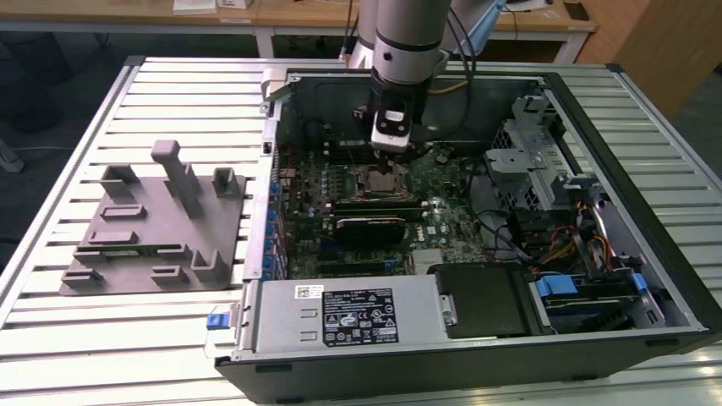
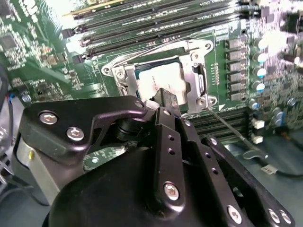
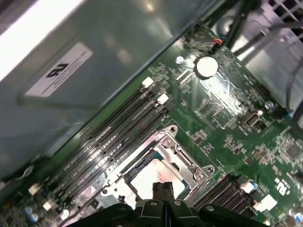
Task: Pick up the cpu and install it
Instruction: 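Close the cpu cover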
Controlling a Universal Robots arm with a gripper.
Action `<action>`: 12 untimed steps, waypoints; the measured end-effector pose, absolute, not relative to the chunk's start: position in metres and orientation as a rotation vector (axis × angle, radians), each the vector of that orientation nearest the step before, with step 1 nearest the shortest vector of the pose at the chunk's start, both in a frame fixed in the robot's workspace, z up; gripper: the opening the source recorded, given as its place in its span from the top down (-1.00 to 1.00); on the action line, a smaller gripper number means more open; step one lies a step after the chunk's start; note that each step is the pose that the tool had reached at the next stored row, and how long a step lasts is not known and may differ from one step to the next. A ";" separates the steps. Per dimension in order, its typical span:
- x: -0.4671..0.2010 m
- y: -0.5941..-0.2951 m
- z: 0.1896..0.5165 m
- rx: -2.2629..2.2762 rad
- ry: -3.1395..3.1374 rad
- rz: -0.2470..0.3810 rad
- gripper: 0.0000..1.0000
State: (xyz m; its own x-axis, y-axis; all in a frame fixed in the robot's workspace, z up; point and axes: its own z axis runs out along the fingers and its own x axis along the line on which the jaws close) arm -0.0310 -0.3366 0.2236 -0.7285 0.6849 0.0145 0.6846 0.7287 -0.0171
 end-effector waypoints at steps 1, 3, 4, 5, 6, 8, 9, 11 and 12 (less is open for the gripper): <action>-0.031 -0.337 0.224 -1.125 -2.912 0.017 0.79; -0.031 -0.337 0.224 -1.078 -2.930 0.017 0.79; -0.031 -0.337 0.224 -1.055 -2.939 0.017 0.79; -0.031 -0.337 0.224 -1.029 -2.948 0.018 0.79; -0.031 -0.337 0.224 -1.005 -2.956 0.018 0.79; -0.031 -0.337 0.224 -0.956 -2.972 0.018 0.79; -0.031 -0.337 0.224 -0.932 -2.980 0.019 0.79; -0.031 -0.337 0.224 -0.885 -2.995 0.019 0.79; -0.031 -0.337 0.223 -0.861 -3.002 0.019 0.79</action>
